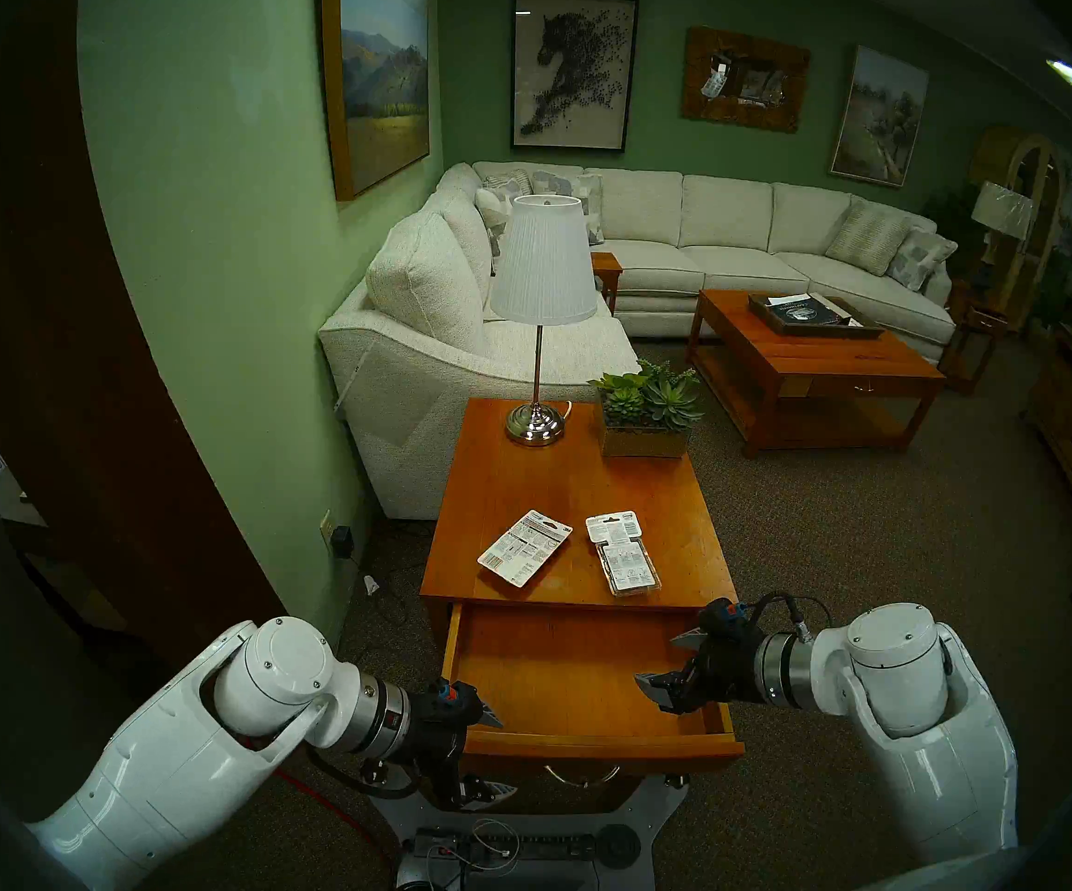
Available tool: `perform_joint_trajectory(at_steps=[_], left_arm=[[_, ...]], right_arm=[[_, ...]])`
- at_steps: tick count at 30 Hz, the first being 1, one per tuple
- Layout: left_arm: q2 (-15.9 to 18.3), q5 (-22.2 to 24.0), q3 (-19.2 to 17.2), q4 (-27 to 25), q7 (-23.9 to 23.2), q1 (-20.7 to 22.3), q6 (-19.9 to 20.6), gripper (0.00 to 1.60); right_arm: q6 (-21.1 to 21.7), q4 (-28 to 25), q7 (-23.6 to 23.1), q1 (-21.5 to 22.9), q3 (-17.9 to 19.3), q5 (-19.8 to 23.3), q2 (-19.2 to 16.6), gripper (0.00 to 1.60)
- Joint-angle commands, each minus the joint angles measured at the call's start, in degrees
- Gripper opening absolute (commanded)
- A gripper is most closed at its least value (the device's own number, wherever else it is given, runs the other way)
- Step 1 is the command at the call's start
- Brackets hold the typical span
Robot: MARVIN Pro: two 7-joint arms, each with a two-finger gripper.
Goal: Open the drawer, take out the contents and close the drawer
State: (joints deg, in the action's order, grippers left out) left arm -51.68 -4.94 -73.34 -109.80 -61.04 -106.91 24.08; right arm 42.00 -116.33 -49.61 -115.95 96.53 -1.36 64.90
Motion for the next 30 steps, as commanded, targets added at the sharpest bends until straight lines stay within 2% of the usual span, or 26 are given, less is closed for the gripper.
perform_joint_trajectory(at_steps=[1, 9, 14, 16, 23, 30], left_arm=[[1.4, -1.6, -4.0, -7.5, 5.7, -5.7, 0.8, 1.60], [1.4, -2.7, -5.6, -10.7, 9.5, -9.4, 2.0, 1.60], [1.3, -2.9, -5.7, -11.0, 10.1, -9.8, 2.2, 1.60], [1.7, -2.5, -5.2, -10.9, 8.8, -9.8, 2.2, 1.60], [1.9, -4.1, -2.4, -7.3, 9.2, -9.8, 2.1, 1.60], [0.1, -5.1, -0.3, -3.6, 10.7, -8.8, 3.2, 1.60]], right_arm=[[0.1, -1.7, 0.2, 0.9, 0.2, 0.0, 0.1, 1.60], [0.3, -1.8, 0.4, 0.9, 0.1, 0.0, 0.1, 1.60], [0.3, -1.8, 0.4, 0.9, 0.1, 0.0, 0.1, 1.60], [0.3, -1.8, 0.4, 0.9, 0.1, 0.1, 0.0, 1.60], [0.3, -1.8, 0.5, 0.9, 0.1, 0.1, 0.0, 1.60], [0.3, -1.8, 0.6, 0.9, 0.1, 0.1, 0.0, 1.60]])
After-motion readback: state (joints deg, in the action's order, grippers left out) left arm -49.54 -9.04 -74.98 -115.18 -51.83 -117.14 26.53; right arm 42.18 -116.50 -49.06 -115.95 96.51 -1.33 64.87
